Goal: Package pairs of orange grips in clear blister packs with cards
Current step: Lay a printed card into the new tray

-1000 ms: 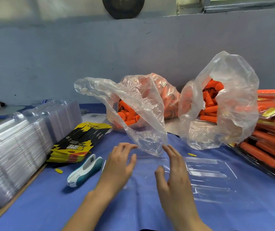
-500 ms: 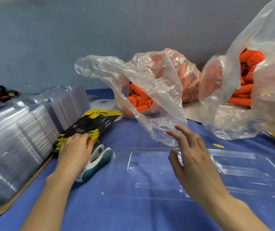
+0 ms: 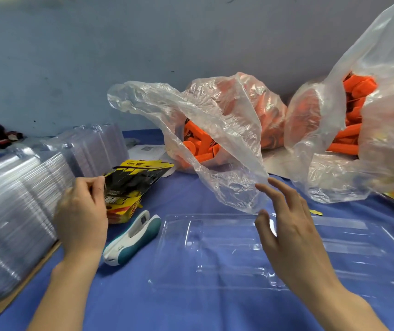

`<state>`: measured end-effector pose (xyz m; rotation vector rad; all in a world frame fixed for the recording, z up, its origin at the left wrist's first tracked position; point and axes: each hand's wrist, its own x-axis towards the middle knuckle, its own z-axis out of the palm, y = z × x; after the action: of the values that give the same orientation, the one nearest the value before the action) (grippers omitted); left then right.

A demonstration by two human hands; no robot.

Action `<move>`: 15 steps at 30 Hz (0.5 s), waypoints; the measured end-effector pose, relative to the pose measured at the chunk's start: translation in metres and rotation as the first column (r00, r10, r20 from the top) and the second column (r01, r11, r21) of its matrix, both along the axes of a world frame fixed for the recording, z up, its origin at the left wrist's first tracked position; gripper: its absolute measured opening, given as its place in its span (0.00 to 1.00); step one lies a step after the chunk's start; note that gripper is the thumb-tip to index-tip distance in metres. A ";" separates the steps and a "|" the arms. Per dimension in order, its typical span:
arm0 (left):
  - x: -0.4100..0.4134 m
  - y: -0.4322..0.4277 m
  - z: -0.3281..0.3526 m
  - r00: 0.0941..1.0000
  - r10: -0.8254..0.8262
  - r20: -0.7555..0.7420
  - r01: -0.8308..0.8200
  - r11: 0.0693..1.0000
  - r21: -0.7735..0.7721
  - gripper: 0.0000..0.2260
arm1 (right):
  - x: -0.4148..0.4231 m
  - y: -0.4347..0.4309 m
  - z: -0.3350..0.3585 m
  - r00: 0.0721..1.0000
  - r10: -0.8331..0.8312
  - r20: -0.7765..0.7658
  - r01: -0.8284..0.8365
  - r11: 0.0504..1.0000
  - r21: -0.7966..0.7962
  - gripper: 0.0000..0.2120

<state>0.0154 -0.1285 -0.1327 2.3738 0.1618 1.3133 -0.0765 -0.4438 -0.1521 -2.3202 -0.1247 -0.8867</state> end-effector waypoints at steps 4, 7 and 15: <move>-0.005 0.002 0.017 0.989 0.007 0.145 0.008 0.994 -0.105 0.15 | 0.006 -0.004 0.000 0.999 -0.016 0.028 0.015 1.000 0.027 0.22; -0.006 -0.002 0.017 0.991 -0.059 0.120 0.072 0.992 -0.108 0.11 | 0.008 -0.002 0.000 1.000 -0.008 0.019 0.008 1.000 0.021 0.22; 0.003 -0.009 -0.007 0.956 -0.256 -0.145 0.194 0.919 -0.344 0.06 | 0.013 0.039 0.011 0.991 0.133 0.019 -0.131 0.989 -0.064 0.21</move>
<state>0.0184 -0.1374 -0.1402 2.1518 0.1421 0.8787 -0.0636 -0.4047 -0.1415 -2.3293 -0.3163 -0.8546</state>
